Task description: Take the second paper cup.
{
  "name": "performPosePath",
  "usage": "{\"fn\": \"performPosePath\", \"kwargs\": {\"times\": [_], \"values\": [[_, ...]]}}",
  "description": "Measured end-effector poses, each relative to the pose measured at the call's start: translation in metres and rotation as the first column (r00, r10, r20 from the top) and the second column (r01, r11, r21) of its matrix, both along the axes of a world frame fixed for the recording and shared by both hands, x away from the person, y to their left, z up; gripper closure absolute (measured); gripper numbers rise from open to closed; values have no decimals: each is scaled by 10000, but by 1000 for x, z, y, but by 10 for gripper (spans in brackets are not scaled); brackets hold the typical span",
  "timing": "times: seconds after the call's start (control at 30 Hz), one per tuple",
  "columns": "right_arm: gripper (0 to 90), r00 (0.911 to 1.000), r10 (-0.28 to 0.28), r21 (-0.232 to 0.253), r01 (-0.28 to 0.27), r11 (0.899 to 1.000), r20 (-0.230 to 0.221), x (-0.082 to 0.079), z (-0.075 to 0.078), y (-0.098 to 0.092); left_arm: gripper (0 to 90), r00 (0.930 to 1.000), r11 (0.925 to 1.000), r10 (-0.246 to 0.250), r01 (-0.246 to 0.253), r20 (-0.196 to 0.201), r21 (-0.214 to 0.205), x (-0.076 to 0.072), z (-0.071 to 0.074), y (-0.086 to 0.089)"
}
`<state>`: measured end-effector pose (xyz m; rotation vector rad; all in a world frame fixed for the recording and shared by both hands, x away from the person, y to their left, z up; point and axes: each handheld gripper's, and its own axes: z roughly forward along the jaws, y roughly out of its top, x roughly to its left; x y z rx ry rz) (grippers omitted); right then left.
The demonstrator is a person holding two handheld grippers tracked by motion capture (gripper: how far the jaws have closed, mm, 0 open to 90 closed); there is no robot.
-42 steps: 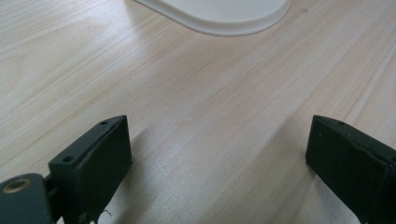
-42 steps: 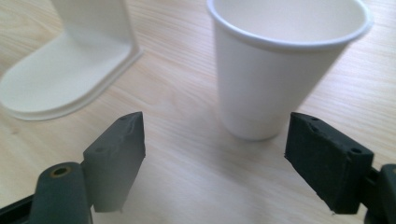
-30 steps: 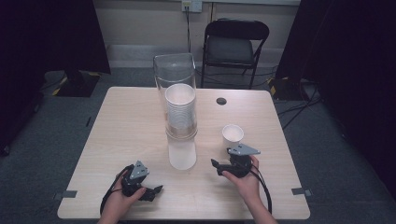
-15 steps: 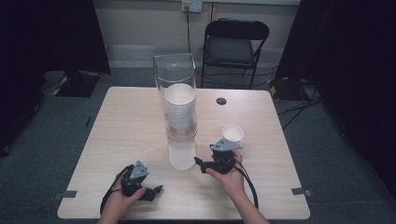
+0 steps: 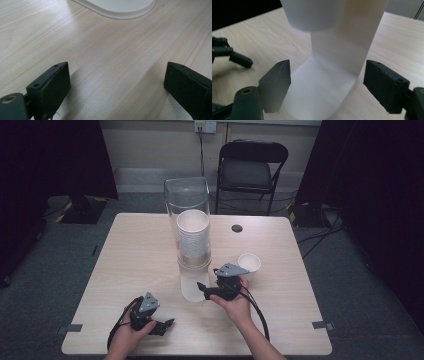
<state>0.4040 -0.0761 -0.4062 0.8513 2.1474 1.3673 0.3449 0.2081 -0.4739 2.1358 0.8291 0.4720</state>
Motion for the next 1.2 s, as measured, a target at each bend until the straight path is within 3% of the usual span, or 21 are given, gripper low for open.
{"fn": "performPosePath", "kwargs": {"times": [0.2,0.37,0.5,0.7,0.73,1.2], "values": [[216,9998,187,540,-191,9984,79,4,8,8,65,10000,10000,2,-2,-1,-8,0,0,0],[217,9994,318,552,-327,9979,164,6,12,15,65,10000,10000,1,-1,0,-8,0,0,0],[223,9974,400,878,-453,9951,604,8,19,19,65,10000,10000,-5,5,-2,-2,0,0,0],[227,9957,428,1121,-519,9923,826,10,23,21,65,10000,10000,-5,5,-5,-8,0,0,0],[237,9950,370,1364,-496,9894,932,10,24,22,65,10000,10000,-7,7,-12,-17,0,0,0],[338,9907,432,1121,-579,9920,1294,16,25,27,65,10000,10000,-12,12,-4,-16,0,0,0]]}}
